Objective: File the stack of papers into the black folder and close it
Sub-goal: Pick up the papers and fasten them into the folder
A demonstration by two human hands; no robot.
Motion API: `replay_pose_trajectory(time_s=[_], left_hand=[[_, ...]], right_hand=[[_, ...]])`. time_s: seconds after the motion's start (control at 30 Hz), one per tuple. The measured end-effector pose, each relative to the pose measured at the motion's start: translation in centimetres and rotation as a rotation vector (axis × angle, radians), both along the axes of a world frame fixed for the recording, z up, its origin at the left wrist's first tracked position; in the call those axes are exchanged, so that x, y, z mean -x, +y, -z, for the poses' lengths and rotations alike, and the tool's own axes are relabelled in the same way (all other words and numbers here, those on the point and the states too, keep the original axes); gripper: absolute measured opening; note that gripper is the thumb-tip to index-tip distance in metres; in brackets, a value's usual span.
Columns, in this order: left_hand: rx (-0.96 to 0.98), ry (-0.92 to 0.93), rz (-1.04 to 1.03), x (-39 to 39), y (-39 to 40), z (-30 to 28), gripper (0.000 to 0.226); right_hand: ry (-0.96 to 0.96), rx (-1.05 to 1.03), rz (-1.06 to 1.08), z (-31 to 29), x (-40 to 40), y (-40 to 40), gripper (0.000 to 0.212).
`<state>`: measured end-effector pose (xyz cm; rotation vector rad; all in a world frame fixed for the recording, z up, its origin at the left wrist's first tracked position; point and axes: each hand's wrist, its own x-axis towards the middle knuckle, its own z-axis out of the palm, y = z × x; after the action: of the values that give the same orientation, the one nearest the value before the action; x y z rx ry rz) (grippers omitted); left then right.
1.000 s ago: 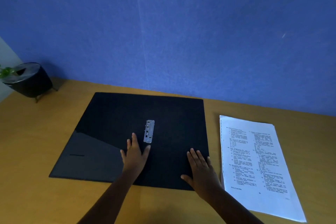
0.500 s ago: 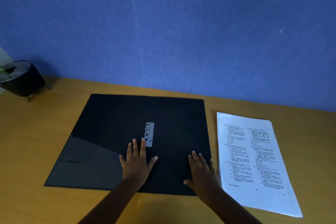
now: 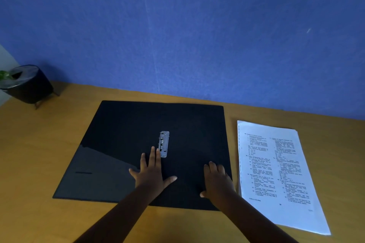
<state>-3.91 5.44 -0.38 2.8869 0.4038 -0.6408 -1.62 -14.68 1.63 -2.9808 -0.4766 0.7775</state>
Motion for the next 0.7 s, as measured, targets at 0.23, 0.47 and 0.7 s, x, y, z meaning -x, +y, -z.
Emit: replay_pose_trajectory(time_s=[0.23, 0.47, 0.7], left_hand=[[0.036, -0.037, -0.011, 0.2, -0.1, -0.1, 0.108], [0.090, -0.212, -0.099, -0.8, -0.3, -1.1, 0.099], [-0.032, -0.328, 0.013, -5.8, 0.1, -2.4, 0.086]], right_hand=[[0.013, 0.006, -0.007, -0.3, -0.1, 0.2, 0.087], [0.017, 0.005, 0.002, -0.5, -0.1, 0.2, 0.086], [0.002, 0.041, -0.044, 0.1, -0.2, -0.1, 0.089]])
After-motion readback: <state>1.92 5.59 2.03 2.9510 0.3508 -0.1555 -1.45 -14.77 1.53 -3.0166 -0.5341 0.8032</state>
